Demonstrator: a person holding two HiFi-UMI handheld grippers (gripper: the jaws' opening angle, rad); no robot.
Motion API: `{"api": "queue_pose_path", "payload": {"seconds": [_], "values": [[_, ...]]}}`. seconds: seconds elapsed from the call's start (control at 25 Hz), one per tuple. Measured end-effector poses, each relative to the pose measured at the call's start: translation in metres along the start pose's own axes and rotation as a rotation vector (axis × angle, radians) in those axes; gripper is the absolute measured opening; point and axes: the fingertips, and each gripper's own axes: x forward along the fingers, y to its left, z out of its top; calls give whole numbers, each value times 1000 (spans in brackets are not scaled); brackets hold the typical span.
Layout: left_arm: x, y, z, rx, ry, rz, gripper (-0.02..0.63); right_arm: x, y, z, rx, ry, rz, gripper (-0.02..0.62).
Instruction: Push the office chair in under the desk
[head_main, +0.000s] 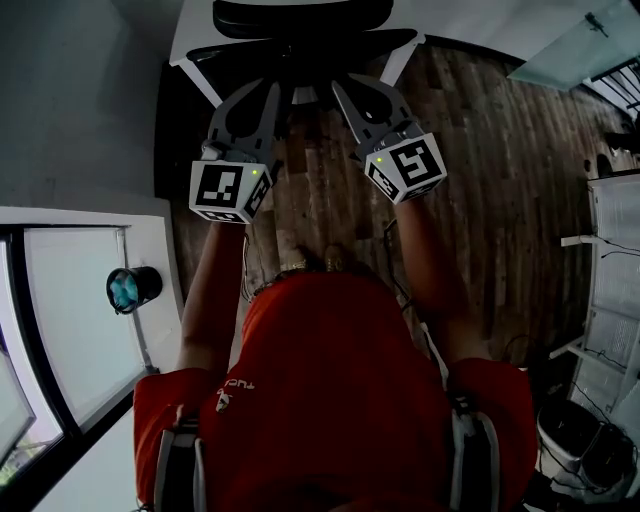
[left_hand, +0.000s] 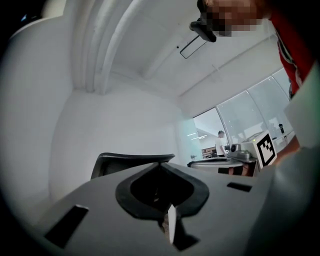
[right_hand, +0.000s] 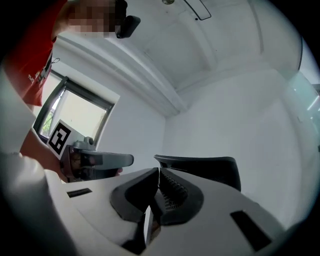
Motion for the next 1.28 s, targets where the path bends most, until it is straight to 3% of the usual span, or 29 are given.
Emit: {"api": "queue_pose_path", "payload": {"seconds": [0.24, 1.28], "values": [[-2, -9, -6, -11, 1, -30, 9, 1, 19, -4, 33, -17, 39, 26], [-8, -16, -7, -27, 5, -65, 9, -5, 28, 2, 53, -38, 19, 25]]}}
